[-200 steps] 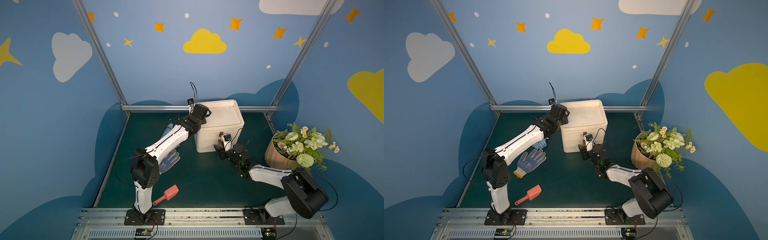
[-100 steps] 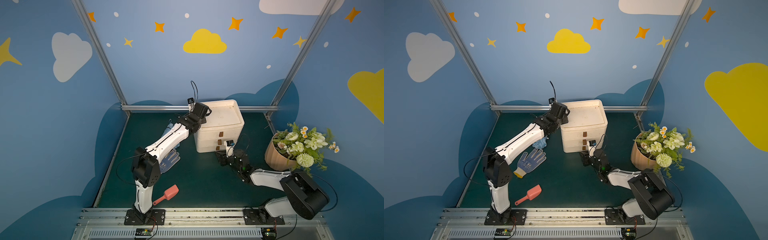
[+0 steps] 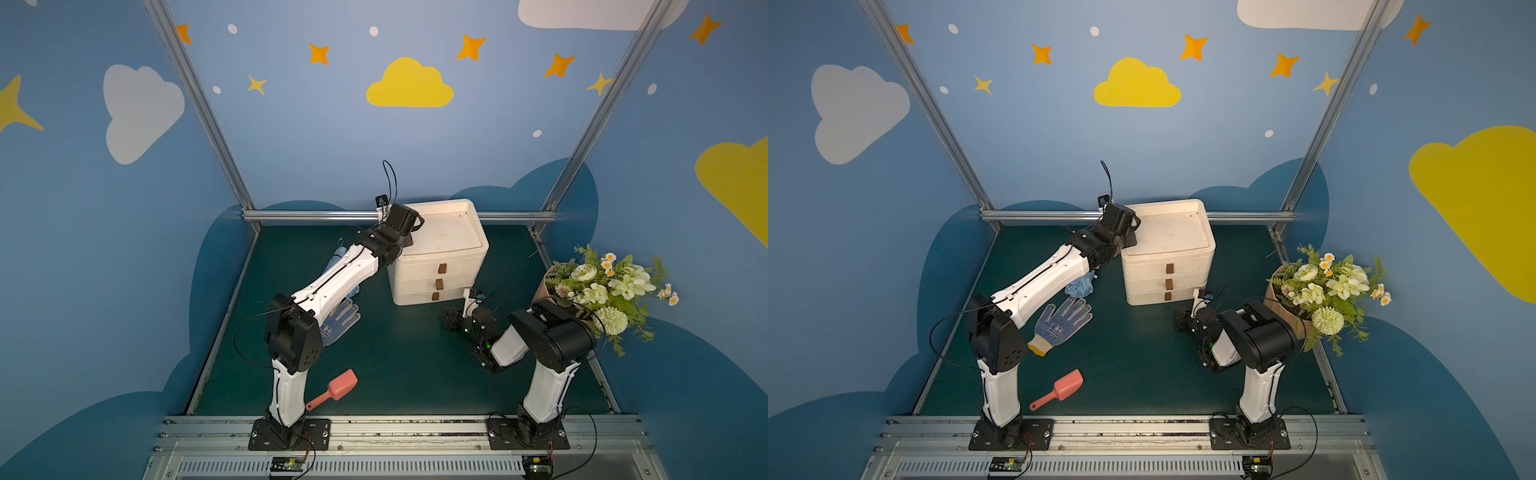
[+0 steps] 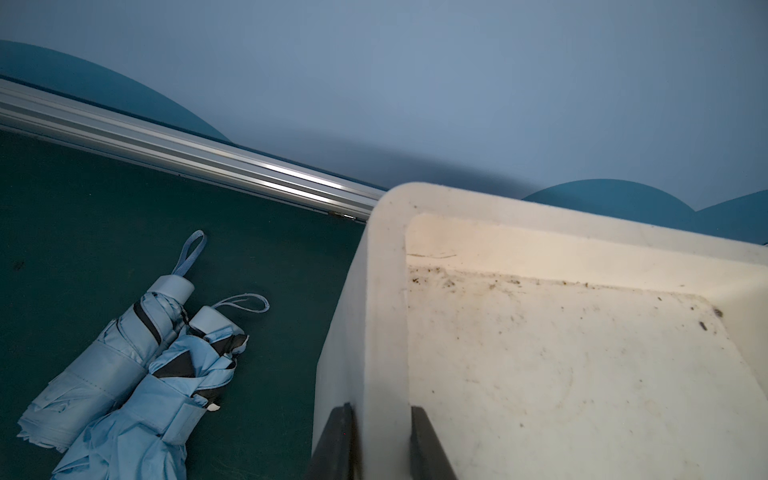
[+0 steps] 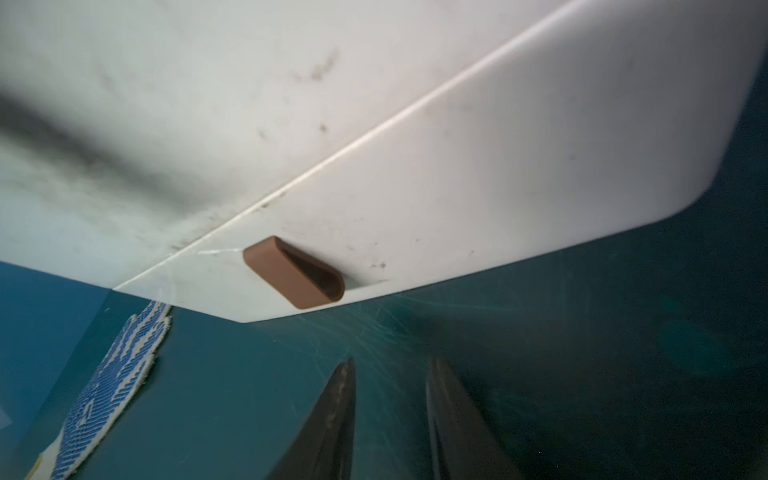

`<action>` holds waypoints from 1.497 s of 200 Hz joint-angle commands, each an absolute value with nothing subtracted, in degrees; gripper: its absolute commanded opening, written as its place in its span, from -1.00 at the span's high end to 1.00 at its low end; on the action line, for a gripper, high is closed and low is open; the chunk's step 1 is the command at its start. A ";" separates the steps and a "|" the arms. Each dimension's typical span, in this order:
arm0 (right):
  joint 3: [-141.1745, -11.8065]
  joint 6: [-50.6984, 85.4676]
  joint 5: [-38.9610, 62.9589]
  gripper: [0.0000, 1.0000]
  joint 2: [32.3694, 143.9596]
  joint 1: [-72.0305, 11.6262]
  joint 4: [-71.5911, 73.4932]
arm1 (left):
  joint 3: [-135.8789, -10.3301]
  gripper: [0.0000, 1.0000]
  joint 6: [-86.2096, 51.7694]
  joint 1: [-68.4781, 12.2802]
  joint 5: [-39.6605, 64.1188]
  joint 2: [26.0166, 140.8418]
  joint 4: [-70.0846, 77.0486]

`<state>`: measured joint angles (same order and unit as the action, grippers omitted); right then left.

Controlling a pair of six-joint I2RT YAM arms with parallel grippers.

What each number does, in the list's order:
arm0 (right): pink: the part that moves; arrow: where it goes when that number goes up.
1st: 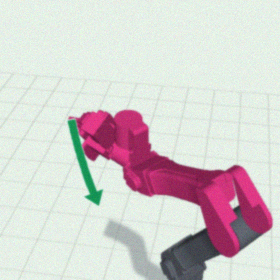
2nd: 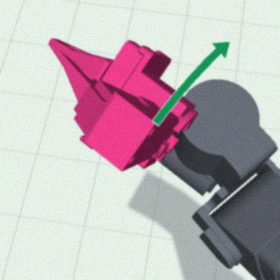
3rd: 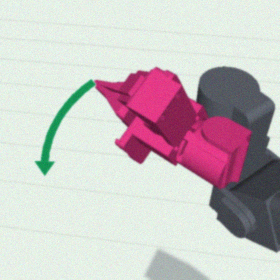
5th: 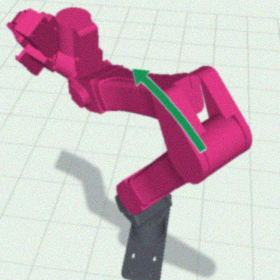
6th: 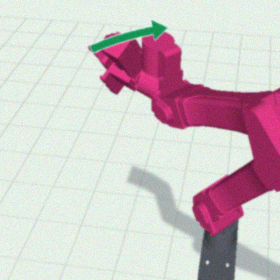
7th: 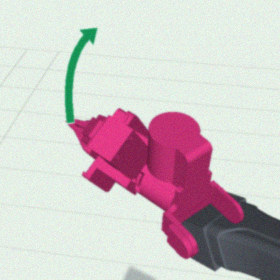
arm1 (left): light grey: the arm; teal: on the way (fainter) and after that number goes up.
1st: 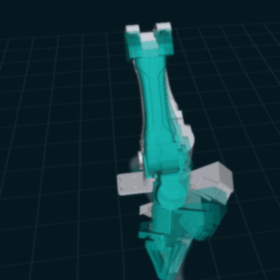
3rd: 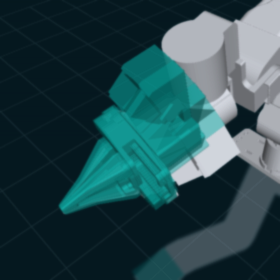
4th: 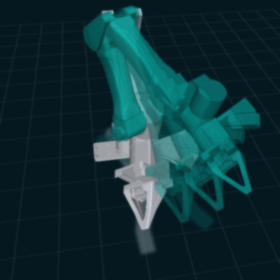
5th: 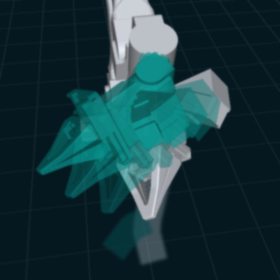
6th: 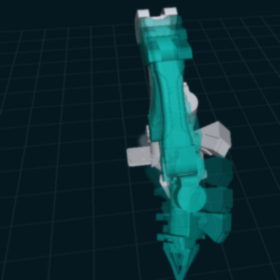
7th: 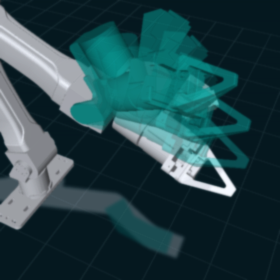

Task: Place the umbrella in the drawer by color
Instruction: Open the drawer in the storage box.

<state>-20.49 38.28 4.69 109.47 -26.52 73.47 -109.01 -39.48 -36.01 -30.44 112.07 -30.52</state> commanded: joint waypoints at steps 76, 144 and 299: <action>-29.12 35.71 14.72 0.32 115.23 -25.09 80.68 | -108.01 0.79 -44.47 -35.81 -26.54 113.85 -35.43; -30.11 39.21 12.98 0.65 114.87 -24.62 80.62 | -107.61 0.79 -44.45 -35.78 -26.58 113.73 -35.13; -18.90 44.48 15.90 1.00 103.66 -21.33 78.33 | -107.07 0.81 -43.21 -34.47 -28.34 111.92 -33.52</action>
